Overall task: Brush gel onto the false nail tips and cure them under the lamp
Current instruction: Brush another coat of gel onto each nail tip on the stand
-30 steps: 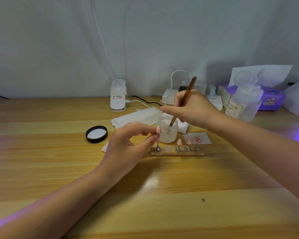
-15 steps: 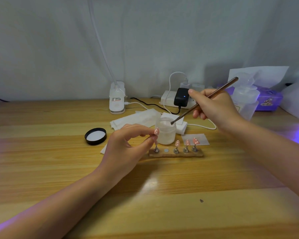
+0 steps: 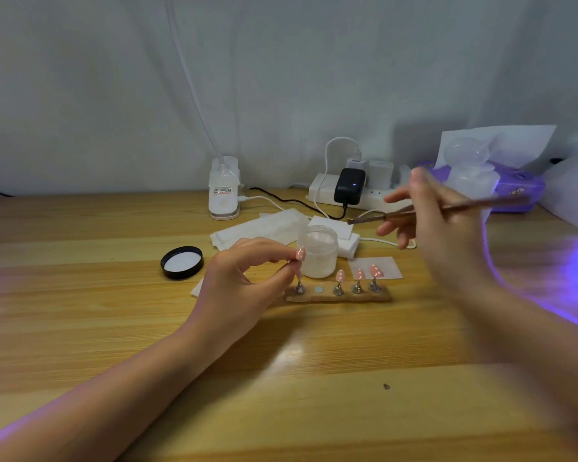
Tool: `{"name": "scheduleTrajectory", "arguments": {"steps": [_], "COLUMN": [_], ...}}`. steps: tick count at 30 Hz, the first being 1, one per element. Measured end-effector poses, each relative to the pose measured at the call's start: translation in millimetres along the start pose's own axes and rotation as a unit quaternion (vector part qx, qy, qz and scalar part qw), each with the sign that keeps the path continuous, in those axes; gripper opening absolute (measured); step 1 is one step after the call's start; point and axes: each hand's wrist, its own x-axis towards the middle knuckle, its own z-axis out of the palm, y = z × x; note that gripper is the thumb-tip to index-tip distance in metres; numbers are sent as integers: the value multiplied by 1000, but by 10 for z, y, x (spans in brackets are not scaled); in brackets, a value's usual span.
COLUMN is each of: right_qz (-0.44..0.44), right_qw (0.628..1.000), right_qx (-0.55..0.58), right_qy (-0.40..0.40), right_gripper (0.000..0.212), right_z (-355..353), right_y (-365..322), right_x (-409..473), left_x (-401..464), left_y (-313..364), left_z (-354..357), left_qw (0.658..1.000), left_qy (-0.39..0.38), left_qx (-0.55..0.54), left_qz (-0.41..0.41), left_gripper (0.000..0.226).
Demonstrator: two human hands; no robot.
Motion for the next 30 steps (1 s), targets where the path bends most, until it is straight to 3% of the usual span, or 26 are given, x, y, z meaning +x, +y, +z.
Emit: {"name": "scheduleTrajectory", "arguments": {"steps": [4,6,10,18,25,30], "right_qz": [-200,-246,-241,-310,-319,-330], "right_qw": [973,955,959,934,924,927], "right_qx": [-91,-150,-134,-162,-185,-155], "right_qy": [-70,-70,-57,-70,-100,-87], "right_gripper": [38,42,41,49,41,52], "right_z": [13,14,89,131,141,133], "right_y": [114,153,118,146,147,153], "right_x": [-341,-406,-454,-494,-496,-515], "left_x": [-3,-4,1,-12,-15,-14], "left_y": [12,14,5,28,41,32], "left_z": [3,9,15,27,24,19], "left_qw": [1000,1000,1000,1000,1000,1000], "left_qy": [1,-1,3,4,6,6], "left_qx": [3,4,6,13,12,16], "left_qz": [8,11,20,24,17,11], "left_gripper": [15,16,15,20,27,26]}}
